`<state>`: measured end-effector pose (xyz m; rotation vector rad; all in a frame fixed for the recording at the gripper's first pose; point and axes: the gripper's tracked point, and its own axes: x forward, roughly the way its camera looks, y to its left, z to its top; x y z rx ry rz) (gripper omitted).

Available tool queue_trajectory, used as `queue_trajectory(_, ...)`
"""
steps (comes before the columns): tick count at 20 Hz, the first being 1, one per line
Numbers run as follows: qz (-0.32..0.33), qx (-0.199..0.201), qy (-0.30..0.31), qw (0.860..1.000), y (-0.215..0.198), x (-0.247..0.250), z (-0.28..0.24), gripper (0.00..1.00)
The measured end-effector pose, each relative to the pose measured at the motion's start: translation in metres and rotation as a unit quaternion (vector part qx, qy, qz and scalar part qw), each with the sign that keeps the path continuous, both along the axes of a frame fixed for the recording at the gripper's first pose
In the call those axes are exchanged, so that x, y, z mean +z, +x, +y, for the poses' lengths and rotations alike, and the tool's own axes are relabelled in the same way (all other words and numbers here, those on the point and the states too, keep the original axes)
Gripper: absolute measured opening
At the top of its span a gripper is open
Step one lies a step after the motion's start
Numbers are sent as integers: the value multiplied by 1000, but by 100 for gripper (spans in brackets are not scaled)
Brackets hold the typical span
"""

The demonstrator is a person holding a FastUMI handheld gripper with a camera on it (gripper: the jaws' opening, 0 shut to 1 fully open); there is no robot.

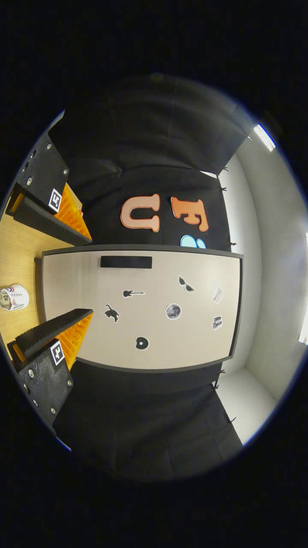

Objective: Open the shoe cabinet door, grab the shoes and put them into the shoe cabinet, then close the shoe cabinet door.

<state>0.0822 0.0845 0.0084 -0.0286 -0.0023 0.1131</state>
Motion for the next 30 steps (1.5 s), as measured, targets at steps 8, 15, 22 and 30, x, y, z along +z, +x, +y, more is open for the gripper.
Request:
queue_trajectory(8,-7,24,2,1000,86,11,41,93)
queue_trajectory(15,-1,12,0,1000,148,14,50,93)
queue_trajectory(22,10,-10,-11,1000,184,5,48,85)
queue_trajectory(30,22,-4,3,1000,182,3,53,37)
